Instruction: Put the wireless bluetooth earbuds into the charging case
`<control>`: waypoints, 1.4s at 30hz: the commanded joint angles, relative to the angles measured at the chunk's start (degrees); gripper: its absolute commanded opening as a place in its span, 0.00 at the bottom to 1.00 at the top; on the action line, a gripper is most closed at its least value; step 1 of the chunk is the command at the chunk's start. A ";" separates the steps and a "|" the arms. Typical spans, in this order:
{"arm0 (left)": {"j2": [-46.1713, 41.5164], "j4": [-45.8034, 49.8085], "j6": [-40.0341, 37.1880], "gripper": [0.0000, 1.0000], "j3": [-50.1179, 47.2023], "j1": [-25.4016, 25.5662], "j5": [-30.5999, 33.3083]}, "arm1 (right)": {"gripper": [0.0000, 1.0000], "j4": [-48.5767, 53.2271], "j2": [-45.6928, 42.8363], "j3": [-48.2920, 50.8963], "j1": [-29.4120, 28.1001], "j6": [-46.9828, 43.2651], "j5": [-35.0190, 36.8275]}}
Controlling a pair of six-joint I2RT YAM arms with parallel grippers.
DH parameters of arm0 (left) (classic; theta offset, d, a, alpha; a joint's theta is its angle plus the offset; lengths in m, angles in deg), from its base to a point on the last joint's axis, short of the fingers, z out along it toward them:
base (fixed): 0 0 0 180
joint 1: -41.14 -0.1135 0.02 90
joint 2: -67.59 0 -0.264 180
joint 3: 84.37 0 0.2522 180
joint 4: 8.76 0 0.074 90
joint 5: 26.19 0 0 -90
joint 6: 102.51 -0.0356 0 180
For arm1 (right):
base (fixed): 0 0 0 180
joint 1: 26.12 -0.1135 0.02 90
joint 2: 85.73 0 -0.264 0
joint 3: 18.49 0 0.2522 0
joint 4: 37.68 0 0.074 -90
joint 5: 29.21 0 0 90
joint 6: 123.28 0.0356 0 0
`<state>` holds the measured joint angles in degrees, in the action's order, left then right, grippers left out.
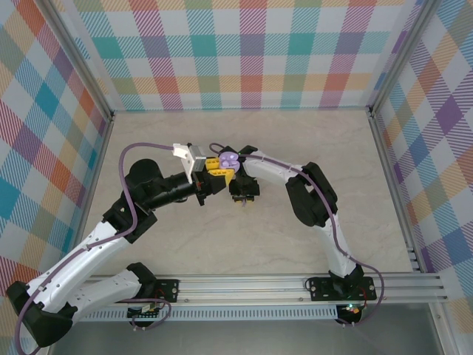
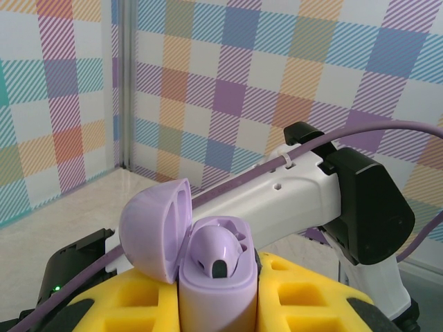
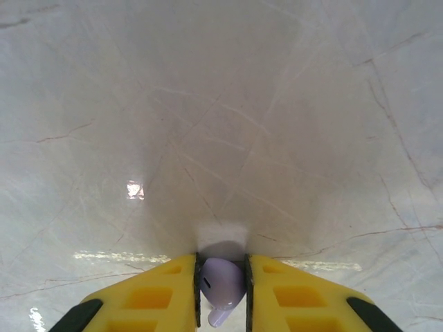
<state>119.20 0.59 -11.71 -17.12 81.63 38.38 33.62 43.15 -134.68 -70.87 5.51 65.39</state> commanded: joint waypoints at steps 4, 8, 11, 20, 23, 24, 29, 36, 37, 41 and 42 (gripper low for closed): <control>-1.10 0.07 0.24 0.06 -0.07 0.83 0.43 | 0.19 -2.63 -1.89 3.36 -0.22 -0.34 2.87; -0.85 2.70 0.23 0.06 0.36 0.84 3.30 | 0.19 -5.93 -5.18 7.47 0.69 -1.72 3.23; -0.20 5.60 0.54 0.05 0.99 0.91 6.95 | 0.19 -8.60 -8.08 10.83 1.87 -2.61 3.64; 3.89 9.53 4.35 0.06 0.50 0.28 15.47 | 0.19 -12.80 -15.01 19.46 7.08 -3.11 3.31; 6.08 10.04 5.84 0.05 -0.08 -0.43 16.00 | 0.19 -13.99 -17.63 21.88 8.51 -3.28 3.52; 6.82 10.10 6.69 0.05 -0.37 -0.75 16.03 | 0.19 -14.19 -18.47 22.54 8.91 -3.51 3.60; 10.71 9.91 9.59 0.05 -1.90 -2.40 15.98 | 0.19 -15.32 -22.34 24.86 9.46 -4.63 4.93; 16.45 7.53 12.57 0.05 -4.11 -3.71 13.77 | 0.19 -16.83 -26.88 26.40 9.51 -6.47 5.43; 17.08 6.99 12.90 0.05 -4.51 -3.80 13.53 | 0.19 -17.03 -27.53 26.62 9.51 -6.77 5.38; 19.01 4.97 13.09 0.06 -5.71 -3.77 12.79 | 0.19 -18.43 -30.87 27.58 9.46 -8.25 4.85; 19.43 4.56 12.95 0.06 -6.02 -3.79 12.38 | 0.19 -18.96 -31.90 27.84 9.51 -8.79 4.48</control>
<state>138.26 8.90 0.16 -22.10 78.33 52.37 16.40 14.65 -107.84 -61.34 -1.14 70.15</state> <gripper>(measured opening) 0.222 0.194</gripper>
